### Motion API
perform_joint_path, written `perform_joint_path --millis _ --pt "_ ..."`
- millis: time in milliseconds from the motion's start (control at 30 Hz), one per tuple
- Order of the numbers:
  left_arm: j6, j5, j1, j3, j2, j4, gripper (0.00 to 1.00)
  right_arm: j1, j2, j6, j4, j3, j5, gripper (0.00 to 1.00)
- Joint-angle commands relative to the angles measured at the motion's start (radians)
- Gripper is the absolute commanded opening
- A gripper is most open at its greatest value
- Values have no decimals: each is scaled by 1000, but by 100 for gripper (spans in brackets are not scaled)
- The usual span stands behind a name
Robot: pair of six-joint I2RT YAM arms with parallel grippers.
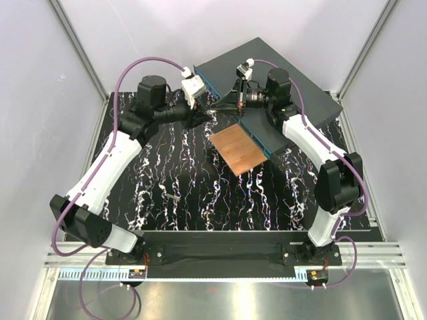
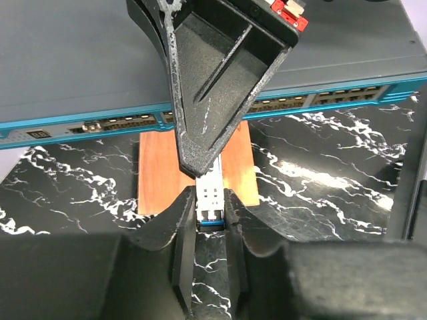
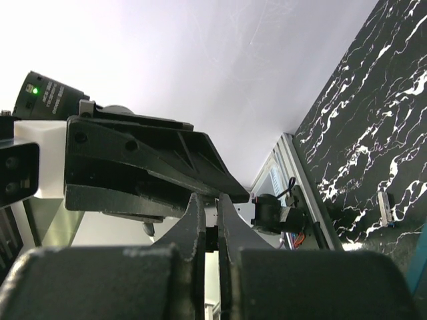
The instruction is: Insert the plug into the switch port
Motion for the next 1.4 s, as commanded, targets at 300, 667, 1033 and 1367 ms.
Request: perform_joint_path --millis 300,667,1033,1367 --pt "55 -88 11 57 4 -27 0 -45 -32 -172 -177 113 6 59" --pt "78 -20 117 141 64 -109 0 -518 -168 -424 -552 267 -1 95" --pt "122 -35 138 279 179 -164 0 -988 -483 -458 -847 -89 97 100" --pt "24 48 170 247 201 -84 0 -987 -491 -291 -412 -467 2 100"
